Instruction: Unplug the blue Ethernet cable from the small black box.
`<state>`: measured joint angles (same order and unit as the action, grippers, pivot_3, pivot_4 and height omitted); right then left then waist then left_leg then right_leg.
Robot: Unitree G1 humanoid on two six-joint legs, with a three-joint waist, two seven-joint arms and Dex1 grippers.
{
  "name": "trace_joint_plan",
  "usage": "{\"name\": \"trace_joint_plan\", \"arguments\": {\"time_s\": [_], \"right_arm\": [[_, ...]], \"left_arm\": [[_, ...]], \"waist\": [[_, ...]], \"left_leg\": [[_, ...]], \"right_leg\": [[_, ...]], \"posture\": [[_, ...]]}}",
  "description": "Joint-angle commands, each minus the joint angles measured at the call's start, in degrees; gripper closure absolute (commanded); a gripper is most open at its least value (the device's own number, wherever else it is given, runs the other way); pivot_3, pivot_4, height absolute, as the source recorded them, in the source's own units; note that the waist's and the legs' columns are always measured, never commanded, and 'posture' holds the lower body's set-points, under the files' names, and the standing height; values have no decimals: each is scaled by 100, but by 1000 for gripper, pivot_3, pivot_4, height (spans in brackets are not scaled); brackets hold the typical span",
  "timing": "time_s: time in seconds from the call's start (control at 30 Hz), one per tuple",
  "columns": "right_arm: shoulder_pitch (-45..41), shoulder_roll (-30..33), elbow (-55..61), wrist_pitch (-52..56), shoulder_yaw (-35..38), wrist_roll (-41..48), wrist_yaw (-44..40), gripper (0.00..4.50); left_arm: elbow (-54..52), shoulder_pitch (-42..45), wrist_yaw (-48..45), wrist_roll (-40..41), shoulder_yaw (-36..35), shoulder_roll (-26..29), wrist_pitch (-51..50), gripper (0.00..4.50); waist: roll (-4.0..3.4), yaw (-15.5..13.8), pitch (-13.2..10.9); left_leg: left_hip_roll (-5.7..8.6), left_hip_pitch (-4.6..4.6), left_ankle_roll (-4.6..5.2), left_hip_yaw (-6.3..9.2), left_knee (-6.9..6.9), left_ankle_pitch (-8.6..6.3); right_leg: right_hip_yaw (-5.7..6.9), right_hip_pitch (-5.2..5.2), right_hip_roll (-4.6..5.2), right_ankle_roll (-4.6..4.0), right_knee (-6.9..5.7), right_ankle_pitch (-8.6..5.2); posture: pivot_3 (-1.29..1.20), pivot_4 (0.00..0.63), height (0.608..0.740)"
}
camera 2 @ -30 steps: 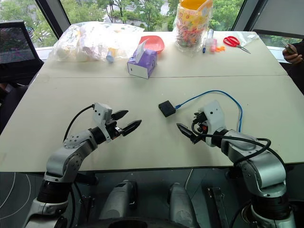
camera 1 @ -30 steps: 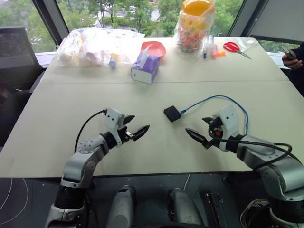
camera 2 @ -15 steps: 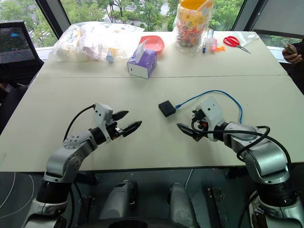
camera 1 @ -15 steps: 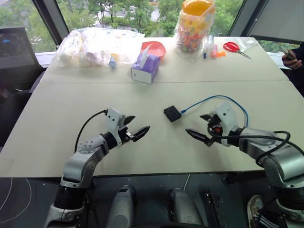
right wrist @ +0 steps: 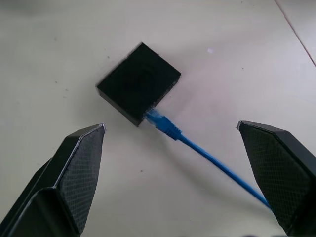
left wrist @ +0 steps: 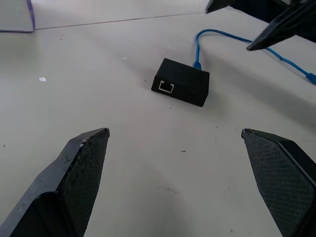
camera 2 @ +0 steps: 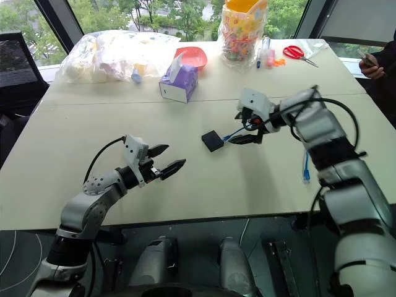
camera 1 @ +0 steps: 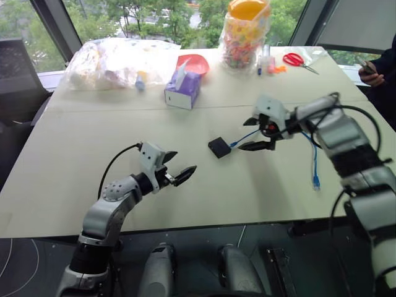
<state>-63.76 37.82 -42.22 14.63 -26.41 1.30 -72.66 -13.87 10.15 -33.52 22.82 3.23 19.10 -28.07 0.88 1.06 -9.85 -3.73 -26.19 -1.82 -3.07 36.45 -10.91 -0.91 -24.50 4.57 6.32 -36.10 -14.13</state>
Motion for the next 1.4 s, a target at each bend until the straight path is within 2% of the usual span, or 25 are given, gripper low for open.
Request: {"name": "trace_joint_plan", "arguments": {"time_s": [0.03, 0.2, 0.4, 0.5, 0.63, 0.73, 0.83, 0.97, 1.03, 1.13, 1.33, 1.4], "right_arm": [[-697, -392, -1519, -1052, -186, -659, -116, 0], [-1105, -893, -2708, -1641, -230, -1227, -8, 0], [-1159, -1222, -3221, -1821, -191, -1738, -42, 0], [-1167, -1382, -3280, -1780, -39, -1742, -111, 873], [-1157, -1504, -3284, -1665, 138, -1719, -291, 2845], [-1103, -1567, -3224, -1574, 294, -1645, -469, 4394], [-984, -1530, -3067, -1611, 456, -1581, -511, 4394], [-426, -1335, -2012, -2280, 848, -1386, 332, 4394], [120, -1178, -980, -2399, 1060, -1289, 696, 4394], [1401, -803, 1257, -2467, 1287, -1592, 1602, 4394], [3145, -561, 4099, -2233, 1514, -2426, 3021, 4394], [3423, -606, 4630, -2113, 1496, -2645, 3286, 4394]], "left_arm": [[-351, -141, 115, -19, -90, 11, 91, 23], [-602, -445, 264, -52, -169, 79, 128, 23], [-847, -663, 434, -68, -313, 150, 104, 23], [-924, -747, 451, -29, -400, 203, 71, 0], [-913, -764, 323, 79, -516, 349, 28, 0], [-828, -563, 74, 526, -755, 511, -308, 0], [-729, -242, -196, 1047, -941, 666, -729, 0], [-402, 290, -543, 1256, -822, 846, -1041, 0], [-197, 562, -734, 1219, -675, 894, -1067, 0], [157, 1026, -1051, 1423, -614, 887, -1280, 0], [977, 1784, -1617, 1477, -479, 876, -1418, 0], [1247, 2037, -1769, 1522, -460, 840, -1461, 0]], "waist": [[-1, -3, 0], [-2, -35, -1], [-6, -7, -2], [-6, 3, -2], [-6, 21, -2], [-8, 18, -3], [-8, -6, -3], [-7, -32, -3], [-7, -37, -3], [-7, -52, -3], [-7, -33, -3], [-7, -17, -3]], "left_leg": [[0, 0, 0, 0, -3, 0], [1, -1, -4, -2, -17, 1], [0, 7, -13, -2, -19, 7], [0, 33, -15, -2, -27, 7], [-2, 56, -15, -6, -32, 7], [-4, 59, -17, -6, -33, 8], [-3, 58, -17, -6, -32, 8], [-1, 58, -18, -7, -30, 9], [-1, 57, -19, -6, -32, 9], [0, 55, -20, -4, -34, 10], [0, 59, -20, -3, -39, 10], [0, 61, -24, 0, -37, 12]], "right_leg": [[0, -3, -1, 3, -2, 1], [0, -4, 0, 18, -3, 9], [1, -4, 0, 16, -7, 9], [0, 12, 0, 2, -10, 1], [-1, 21, 0, 1, -14, 0], [-1, 21, -1, 1, -20, 0], [-1, 21, -1, 1, -20, 0], [-2, 28, 0, 4, -18, 1], [-2, 28, -1, 17, -16, 8], [0, 29, -1, 29, -18, 7], [0, 25, -3, 34, -20, 4], [0, 25, -4, 31, -21, 1]], "posture": [[0, 150, 735], [0, 150, 735], [0, 150, 735], [0, 150, 735], [0, 150, 735], [0, 150, 735], [0, 150, 735], [0, 150, 735], [0, 150, 735], [0, 150, 735], [0, 150, 735], [0, 150, 735]]}}
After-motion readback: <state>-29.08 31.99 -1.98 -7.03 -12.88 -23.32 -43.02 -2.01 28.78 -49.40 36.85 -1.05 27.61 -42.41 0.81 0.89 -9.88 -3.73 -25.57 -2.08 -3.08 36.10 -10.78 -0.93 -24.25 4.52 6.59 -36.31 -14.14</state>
